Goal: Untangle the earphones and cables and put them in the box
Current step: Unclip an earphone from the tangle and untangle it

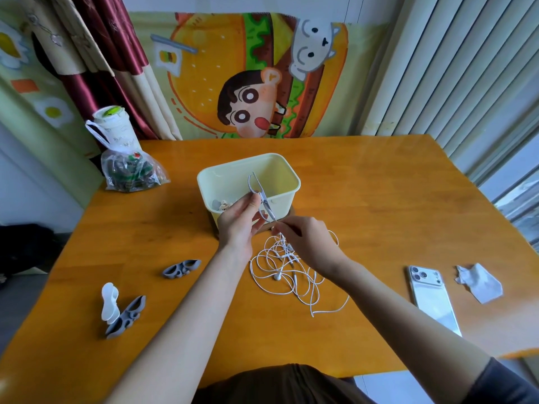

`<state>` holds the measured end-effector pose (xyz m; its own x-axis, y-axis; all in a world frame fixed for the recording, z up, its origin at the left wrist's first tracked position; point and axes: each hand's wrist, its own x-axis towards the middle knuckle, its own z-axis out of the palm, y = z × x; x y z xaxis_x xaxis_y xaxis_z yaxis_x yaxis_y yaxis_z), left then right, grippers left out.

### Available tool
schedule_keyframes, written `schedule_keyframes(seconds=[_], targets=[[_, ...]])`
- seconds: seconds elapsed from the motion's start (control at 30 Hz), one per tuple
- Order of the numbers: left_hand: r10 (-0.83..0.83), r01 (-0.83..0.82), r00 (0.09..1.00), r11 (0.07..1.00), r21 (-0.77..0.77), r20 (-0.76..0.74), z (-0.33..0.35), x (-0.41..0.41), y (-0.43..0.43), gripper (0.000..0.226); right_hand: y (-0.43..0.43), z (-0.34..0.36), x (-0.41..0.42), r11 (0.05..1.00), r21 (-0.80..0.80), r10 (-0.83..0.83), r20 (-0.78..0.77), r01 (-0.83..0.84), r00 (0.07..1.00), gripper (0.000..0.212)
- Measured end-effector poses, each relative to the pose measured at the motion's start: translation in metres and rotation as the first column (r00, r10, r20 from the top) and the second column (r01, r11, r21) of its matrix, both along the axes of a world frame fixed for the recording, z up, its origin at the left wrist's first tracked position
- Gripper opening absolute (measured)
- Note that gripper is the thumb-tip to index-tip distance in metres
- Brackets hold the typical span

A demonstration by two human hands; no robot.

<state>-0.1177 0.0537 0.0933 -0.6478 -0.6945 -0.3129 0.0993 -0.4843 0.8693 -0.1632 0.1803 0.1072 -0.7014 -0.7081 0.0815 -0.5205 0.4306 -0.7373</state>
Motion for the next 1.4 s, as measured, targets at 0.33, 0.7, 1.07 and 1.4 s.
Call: schedule_keyframes(seconds=[0.33,0.7,1.07,1.4], targets=[[-0.17,0.363,0.93,0.557,-0.747,0.324,-0.02,0.008,-0.013,0.033,0.014,0.022,-0.017,0.984,0.155,0.109,-0.113,-0.091,0.988,0.024],[-0.545,0.572,0.805,0.608,-0.551,0.235,-0.013,0.019,-0.011,0.024,0.019,0.035,-0.041,0.997,0.039,0.068,-0.122,-0.064,0.99,0.02],[-0.656,0.636,0.754,0.72,-0.278,0.028,-0.01,0.028,-0.007,0.028,0.011,0.035,-0.043,0.99,-0.119,0.072,-0.005,-0.072,0.997,0.024],[-0.599,0.582,0.793,0.799,-0.153,-0.114,-0.008,0.026,-0.007,0.034,0.01,0.016,-0.038,0.999,-0.044,0.038,0.458,-0.02,0.888,0.029]])
